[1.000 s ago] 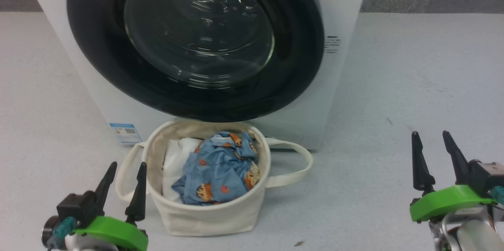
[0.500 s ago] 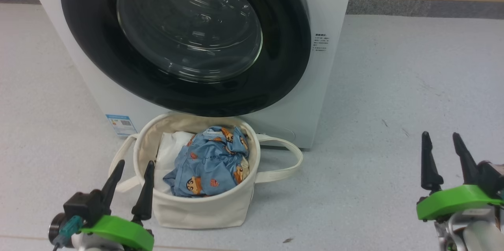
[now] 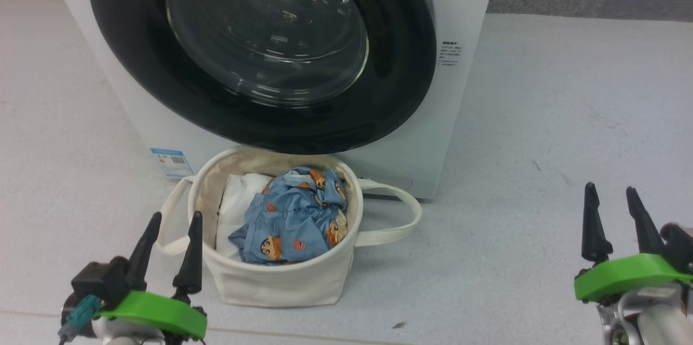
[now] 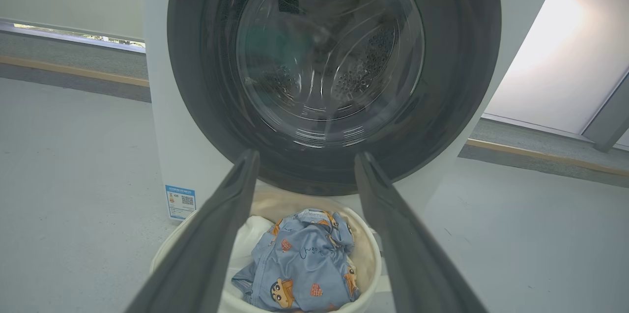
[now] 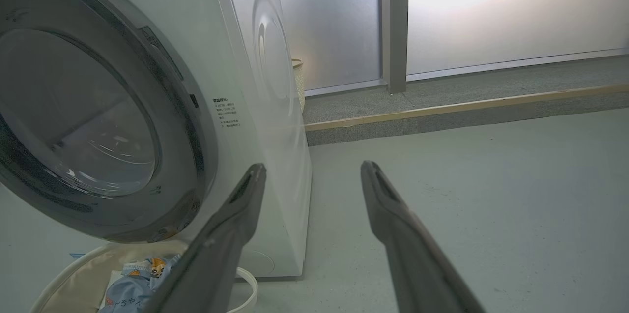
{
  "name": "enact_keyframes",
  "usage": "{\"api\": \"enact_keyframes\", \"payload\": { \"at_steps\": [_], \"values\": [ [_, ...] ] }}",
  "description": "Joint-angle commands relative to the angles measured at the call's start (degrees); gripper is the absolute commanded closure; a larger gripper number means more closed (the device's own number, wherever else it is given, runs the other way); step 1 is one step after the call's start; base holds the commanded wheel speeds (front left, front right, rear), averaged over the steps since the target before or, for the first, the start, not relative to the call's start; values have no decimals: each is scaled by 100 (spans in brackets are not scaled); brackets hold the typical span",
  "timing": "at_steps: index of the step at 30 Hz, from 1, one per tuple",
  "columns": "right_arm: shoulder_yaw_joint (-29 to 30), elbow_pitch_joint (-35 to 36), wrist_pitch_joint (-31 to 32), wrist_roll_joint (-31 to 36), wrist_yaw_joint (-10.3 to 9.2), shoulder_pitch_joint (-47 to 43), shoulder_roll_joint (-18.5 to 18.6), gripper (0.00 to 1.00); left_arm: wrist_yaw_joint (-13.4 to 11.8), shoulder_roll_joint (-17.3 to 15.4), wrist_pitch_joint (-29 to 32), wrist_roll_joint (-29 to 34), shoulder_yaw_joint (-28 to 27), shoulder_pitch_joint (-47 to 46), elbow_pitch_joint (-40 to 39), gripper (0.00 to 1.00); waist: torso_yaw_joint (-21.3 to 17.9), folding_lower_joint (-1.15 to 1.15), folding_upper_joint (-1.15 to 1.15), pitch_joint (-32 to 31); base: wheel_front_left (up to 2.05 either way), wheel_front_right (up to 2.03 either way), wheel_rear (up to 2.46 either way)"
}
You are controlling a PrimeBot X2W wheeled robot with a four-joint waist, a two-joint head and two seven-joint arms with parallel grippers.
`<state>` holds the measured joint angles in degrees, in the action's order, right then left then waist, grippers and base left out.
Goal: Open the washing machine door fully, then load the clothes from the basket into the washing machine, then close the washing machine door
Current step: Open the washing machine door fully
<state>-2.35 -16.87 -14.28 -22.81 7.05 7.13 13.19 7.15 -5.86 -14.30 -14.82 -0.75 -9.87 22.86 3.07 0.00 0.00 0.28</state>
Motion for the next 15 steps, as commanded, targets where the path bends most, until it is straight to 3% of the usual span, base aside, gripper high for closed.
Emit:
{"api": "enact_keyframes", "payload": {
  "at_steps": [1, 15],
  "values": [
    [-77, 145, -72, -24, 44, 283, 93, 0, 34, -68, -70, -46, -212, -226, -222, 0, 42, 0, 0, 43, 0, 0, 0],
    [68, 14, -72, -162, 44, 1286, 138, 0, 34, -32, -70, 85, -265, -544, -668, 0, 397, 0, 0, 909, 0, 0, 0]
  ]
}}
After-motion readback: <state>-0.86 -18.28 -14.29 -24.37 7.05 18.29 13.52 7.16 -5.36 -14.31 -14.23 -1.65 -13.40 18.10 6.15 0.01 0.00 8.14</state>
